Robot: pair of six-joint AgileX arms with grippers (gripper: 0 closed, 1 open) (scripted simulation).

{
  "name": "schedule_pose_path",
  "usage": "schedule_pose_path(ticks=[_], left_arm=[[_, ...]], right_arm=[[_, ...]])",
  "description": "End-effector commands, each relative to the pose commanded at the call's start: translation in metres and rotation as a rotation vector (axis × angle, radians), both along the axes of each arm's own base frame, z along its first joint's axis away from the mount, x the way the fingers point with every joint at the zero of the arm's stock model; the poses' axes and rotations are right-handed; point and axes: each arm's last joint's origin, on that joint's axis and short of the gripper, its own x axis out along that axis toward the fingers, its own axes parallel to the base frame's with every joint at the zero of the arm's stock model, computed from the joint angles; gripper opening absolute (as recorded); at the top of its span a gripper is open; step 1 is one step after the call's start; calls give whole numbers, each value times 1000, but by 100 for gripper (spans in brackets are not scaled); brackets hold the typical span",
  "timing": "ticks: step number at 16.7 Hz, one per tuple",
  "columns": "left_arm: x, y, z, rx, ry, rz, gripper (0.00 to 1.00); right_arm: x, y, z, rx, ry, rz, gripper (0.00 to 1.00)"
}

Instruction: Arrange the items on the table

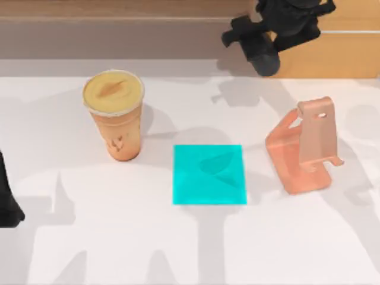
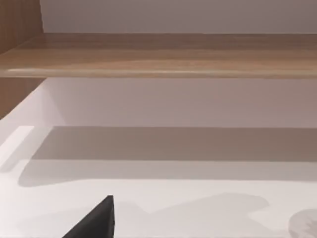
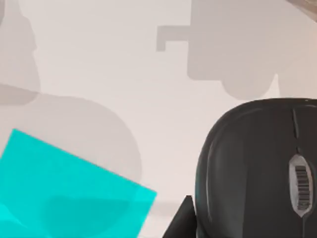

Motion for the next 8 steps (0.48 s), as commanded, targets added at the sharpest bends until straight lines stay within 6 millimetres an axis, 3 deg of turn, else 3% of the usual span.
schedule_pose_path(ticks=[4,8], left_arm=[[0,0,0,0,0,0,100],[0,0,0,0,0,0,100]], right_arm=[[-25,60,-51,36,172,-240,0],[-49,90,-103,-29,308,-393,0]])
